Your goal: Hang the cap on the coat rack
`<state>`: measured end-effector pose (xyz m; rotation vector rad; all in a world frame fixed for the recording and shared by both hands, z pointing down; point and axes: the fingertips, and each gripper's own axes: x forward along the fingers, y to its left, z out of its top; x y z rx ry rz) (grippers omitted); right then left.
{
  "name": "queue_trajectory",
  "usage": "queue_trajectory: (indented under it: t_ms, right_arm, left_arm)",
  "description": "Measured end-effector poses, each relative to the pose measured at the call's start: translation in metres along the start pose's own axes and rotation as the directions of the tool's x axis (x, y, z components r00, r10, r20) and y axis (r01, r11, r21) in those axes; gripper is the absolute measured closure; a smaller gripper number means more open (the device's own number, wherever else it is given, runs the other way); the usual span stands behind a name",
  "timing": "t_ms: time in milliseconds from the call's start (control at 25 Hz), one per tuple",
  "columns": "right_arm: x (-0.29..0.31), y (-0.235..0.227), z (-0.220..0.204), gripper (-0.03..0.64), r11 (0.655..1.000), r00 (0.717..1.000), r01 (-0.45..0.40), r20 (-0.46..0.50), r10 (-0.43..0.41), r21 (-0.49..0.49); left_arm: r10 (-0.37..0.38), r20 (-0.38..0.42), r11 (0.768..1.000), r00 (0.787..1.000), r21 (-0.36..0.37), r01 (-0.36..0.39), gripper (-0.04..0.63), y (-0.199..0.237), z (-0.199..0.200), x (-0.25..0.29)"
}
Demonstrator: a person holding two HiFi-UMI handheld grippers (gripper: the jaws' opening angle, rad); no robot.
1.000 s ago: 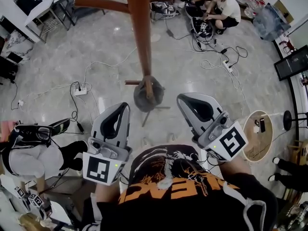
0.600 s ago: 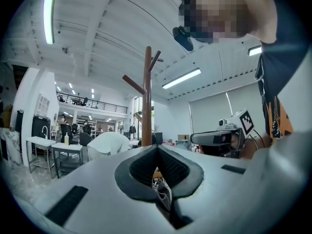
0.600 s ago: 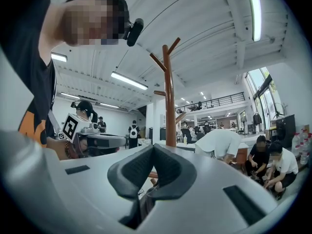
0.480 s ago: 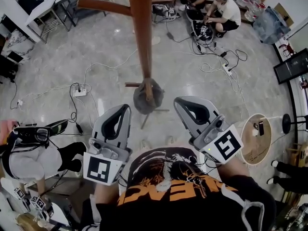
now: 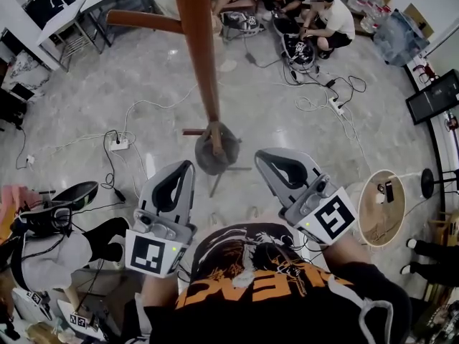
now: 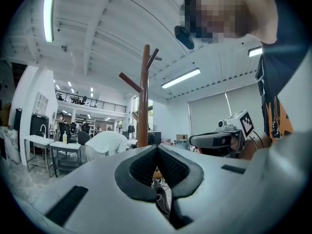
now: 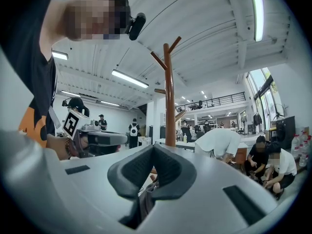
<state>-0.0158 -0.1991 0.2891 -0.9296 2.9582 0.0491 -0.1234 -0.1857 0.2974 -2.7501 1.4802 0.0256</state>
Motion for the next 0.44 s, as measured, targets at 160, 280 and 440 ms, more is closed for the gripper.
queue_trajectory:
  t_ms: [160,280,440]
  right_arm:
    - [-0.002,-0.002,0.000,0.603,1.000,1.000,-0.004,0.001,0.004,0.002]
    - [-0.007,-0.003,0.002,0.603,1.000,1.000,-0.009,0.000,0.009,0.002]
    - [-0.015,-0.006,-0.002,0.603,1.000,1.000,-0.013,-0.002,0.013,0.003]
  left_arm:
    - [0.002,-0.009,1.000,1.000,0.003,-0.002,0.572,-0.002,0.000,0.002]
    - [0.003,-0.010,1.000,1.000,-0.004,-0.003,0.572,-0.008,0.002,0.004]
    - [0.003,-0.009,1.000,1.000,-0.020,-0.003,0.572,-0.015,-0.002,0.006]
